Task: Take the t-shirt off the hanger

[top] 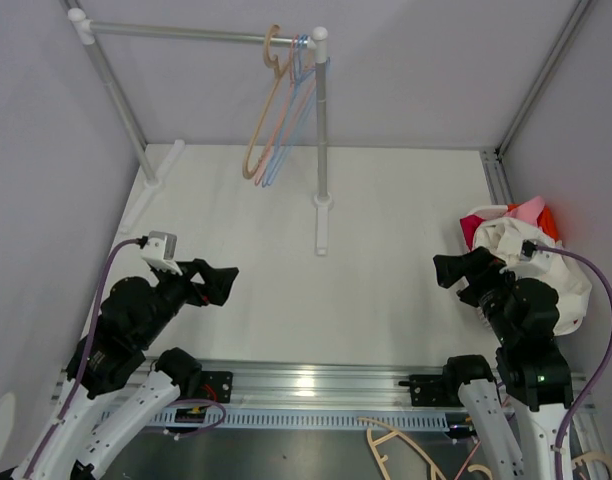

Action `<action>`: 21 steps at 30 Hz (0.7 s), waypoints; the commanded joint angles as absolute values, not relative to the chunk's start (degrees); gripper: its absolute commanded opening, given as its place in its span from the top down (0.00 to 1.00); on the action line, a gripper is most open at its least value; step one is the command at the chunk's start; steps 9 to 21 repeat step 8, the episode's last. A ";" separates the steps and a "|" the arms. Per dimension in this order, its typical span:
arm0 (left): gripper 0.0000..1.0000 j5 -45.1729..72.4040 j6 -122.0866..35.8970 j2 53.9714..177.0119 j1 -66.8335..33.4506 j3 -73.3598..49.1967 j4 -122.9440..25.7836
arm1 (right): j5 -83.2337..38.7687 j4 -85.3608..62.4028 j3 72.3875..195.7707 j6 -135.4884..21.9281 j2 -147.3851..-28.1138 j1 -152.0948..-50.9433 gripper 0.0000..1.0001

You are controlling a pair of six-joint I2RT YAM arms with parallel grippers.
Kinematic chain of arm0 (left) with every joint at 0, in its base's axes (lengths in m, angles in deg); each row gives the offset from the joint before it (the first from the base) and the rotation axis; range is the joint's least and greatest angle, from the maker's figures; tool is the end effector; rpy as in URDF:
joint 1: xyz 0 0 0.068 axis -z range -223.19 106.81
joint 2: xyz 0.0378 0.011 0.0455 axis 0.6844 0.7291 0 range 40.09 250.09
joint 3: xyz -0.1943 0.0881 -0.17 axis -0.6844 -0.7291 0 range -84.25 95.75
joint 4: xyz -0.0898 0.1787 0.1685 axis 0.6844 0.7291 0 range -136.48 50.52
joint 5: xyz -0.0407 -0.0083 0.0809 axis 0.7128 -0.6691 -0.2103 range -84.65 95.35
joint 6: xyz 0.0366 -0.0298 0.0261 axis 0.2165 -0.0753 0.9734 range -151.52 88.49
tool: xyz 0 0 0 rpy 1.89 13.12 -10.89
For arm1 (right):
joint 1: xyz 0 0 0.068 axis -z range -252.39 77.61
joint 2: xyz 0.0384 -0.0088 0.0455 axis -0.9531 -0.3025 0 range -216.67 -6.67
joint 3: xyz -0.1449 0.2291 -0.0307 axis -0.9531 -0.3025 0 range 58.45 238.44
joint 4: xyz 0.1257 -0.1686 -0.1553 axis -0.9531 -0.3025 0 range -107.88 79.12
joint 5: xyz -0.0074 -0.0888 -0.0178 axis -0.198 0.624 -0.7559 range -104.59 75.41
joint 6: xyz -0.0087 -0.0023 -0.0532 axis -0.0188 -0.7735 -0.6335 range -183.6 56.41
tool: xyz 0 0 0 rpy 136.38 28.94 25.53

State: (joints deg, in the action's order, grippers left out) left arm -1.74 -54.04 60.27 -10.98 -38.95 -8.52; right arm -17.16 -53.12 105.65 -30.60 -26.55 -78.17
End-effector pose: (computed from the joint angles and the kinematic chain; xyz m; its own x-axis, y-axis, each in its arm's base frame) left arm 0.0661 -0.0363 0.3386 -0.3374 -0.2369 -0.9111 0.3224 0.8802 -0.3482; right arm 0.0672 0.0084 0.3408 -0.2930 0.5171 -0.8042 0.0189 0.8441 0.5359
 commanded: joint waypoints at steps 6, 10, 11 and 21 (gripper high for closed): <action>0.01 -0.97 -55.07 58.98 -10.67 -40.92 -9.47 | -18.20 -56.85 106.61 -31.69 -26.09 -78.46 0.00; 0.00 -1.06 -54.81 59.24 -10.67 -40.57 -9.39 | -17.58 -56.85 106.70 -31.60 -26.36 -78.37 0.01; 0.00 -1.06 -54.81 59.24 -10.67 -40.57 -9.39 | -17.58 -56.85 106.70 -31.60 -26.36 -78.37 0.01; 0.00 -1.06 -54.81 59.24 -10.67 -40.57 -9.39 | -17.58 -56.85 106.70 -31.60 -26.36 -78.37 0.01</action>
